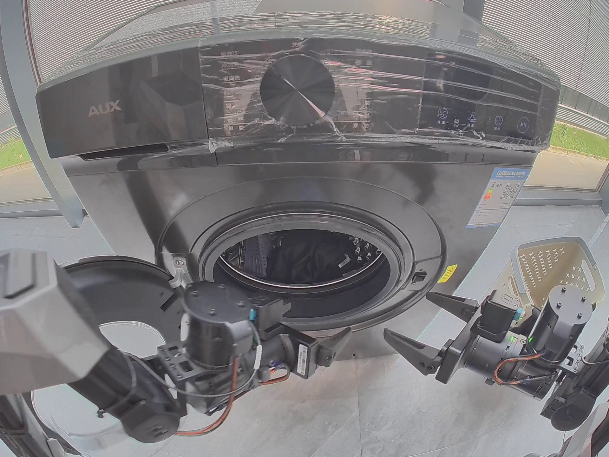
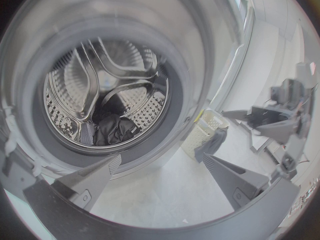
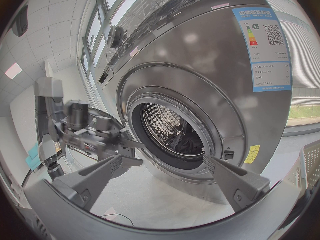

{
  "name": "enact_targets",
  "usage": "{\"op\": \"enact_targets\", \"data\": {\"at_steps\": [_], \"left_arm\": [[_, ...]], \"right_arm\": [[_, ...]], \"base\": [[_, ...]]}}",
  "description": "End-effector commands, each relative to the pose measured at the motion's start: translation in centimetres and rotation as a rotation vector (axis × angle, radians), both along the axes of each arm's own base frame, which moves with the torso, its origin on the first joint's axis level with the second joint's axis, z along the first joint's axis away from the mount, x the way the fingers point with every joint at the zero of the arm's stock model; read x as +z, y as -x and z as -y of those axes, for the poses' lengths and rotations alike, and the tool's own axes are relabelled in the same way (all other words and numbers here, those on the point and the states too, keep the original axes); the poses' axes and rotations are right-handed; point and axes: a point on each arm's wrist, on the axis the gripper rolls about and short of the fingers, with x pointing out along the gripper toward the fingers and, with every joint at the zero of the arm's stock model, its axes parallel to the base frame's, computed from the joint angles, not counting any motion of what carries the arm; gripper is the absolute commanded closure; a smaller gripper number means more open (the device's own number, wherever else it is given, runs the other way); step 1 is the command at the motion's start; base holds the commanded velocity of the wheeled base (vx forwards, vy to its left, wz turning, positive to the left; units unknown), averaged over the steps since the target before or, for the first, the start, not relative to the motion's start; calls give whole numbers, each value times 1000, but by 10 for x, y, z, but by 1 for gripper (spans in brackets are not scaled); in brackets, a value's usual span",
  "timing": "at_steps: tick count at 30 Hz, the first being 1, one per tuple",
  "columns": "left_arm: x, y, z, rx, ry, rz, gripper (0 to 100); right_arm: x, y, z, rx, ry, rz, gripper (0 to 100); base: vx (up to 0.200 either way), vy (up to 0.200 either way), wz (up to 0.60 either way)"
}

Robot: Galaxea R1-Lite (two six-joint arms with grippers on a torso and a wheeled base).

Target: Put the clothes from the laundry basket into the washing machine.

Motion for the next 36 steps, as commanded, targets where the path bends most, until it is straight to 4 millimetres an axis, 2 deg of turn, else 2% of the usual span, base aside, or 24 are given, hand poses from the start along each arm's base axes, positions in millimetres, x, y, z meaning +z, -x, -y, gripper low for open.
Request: {"op": "enact_targets", "data": {"at_steps": [1, 5, 10, 16, 18, 19, 21, 24, 36], "left_arm": [[52, 60, -46, -18, 154, 59, 0], [55, 78, -76, 44, 174, 68, 0], [58, 101, -102, 82, 193, 101, 0], [61, 106, -117, 242, 155, 177, 0], [61, 106, -117, 242, 155, 177, 0], [58, 115, -128, 275, 111, 218, 0], [59, 123, -136, 274, 124, 240, 0], [62, 129, -143, 275, 141, 257, 0], [59, 133, -157, 336, 103, 292, 0]], "right_arm": [[2, 3, 1, -5, -2, 9, 0], [8, 3, 6, -34, -15, 30, 0], [21, 8, 19, -115, -44, 77, 0], [29, 19, 49, -209, -58, 108, 0], [29, 19, 49, -209, -58, 108, 0], [29, 26, 62, -256, -52, 116, 0], [31, 28, 69, -285, -59, 130, 0], [36, 30, 74, -308, -61, 154, 0], [37, 31, 80, -374, -45, 163, 0]], "base": [[0, 0, 0], [0, 0, 0], [0, 0, 0], [0, 0, 0], [0, 0, 0], [0, 0, 0], [0, 0, 0], [0, 0, 0], [-200, 0, 0]]}}
